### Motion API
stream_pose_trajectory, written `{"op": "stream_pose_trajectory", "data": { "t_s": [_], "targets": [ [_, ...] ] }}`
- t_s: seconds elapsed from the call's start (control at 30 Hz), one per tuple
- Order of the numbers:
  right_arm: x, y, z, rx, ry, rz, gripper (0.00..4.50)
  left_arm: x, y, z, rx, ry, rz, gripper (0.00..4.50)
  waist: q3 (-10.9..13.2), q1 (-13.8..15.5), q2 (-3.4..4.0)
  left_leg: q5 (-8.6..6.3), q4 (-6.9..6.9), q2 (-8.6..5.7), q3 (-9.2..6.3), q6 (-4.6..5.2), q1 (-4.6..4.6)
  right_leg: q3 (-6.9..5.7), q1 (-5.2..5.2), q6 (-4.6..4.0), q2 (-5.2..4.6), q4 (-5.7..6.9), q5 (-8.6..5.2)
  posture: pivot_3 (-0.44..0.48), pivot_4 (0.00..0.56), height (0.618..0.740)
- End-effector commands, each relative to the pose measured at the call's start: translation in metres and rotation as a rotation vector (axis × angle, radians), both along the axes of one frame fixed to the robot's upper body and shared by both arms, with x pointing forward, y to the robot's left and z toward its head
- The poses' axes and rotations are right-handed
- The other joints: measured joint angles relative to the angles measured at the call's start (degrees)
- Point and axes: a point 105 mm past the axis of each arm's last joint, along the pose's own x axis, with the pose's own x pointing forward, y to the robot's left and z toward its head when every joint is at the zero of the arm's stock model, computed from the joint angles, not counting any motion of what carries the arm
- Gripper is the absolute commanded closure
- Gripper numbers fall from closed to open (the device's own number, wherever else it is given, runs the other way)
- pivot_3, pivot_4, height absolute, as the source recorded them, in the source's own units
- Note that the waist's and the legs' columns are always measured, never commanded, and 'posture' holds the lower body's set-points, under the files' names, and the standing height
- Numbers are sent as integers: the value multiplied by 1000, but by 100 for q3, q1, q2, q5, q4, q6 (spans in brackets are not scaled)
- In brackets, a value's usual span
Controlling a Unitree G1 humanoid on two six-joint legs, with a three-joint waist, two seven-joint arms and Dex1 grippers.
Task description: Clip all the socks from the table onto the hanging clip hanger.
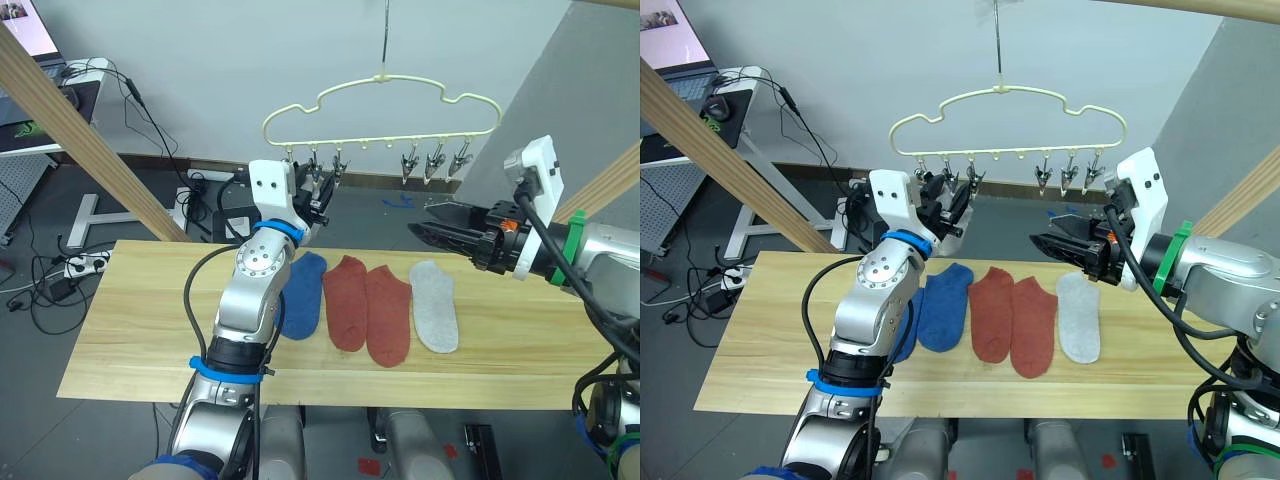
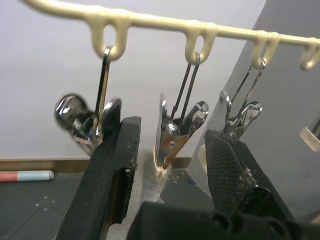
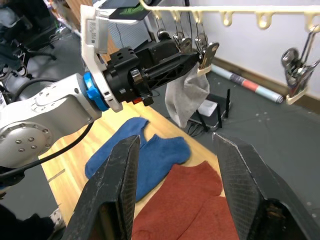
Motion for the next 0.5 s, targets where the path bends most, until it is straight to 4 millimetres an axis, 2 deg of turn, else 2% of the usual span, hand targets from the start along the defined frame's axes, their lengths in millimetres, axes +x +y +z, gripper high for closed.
{"op": "stream_pose_trajectory", "data": {
  "t_s": [0.03,0.5],
  "targets": [
    [-6,-1,9,19,-44,-3,2083,2,0,15,-23,-55,24,2219,0,-13,0,0,0,0,0,0,0,0,0,0,0,1,0,-31,292,740],
    [-9,-2,7,40,-16,-33,2083,7,-3,32,-63,-76,57,2219,0,-119,0,1,35,-3,-3,2,-1,3,1,1,0,31,0,-38,295,740]
  ]
}}
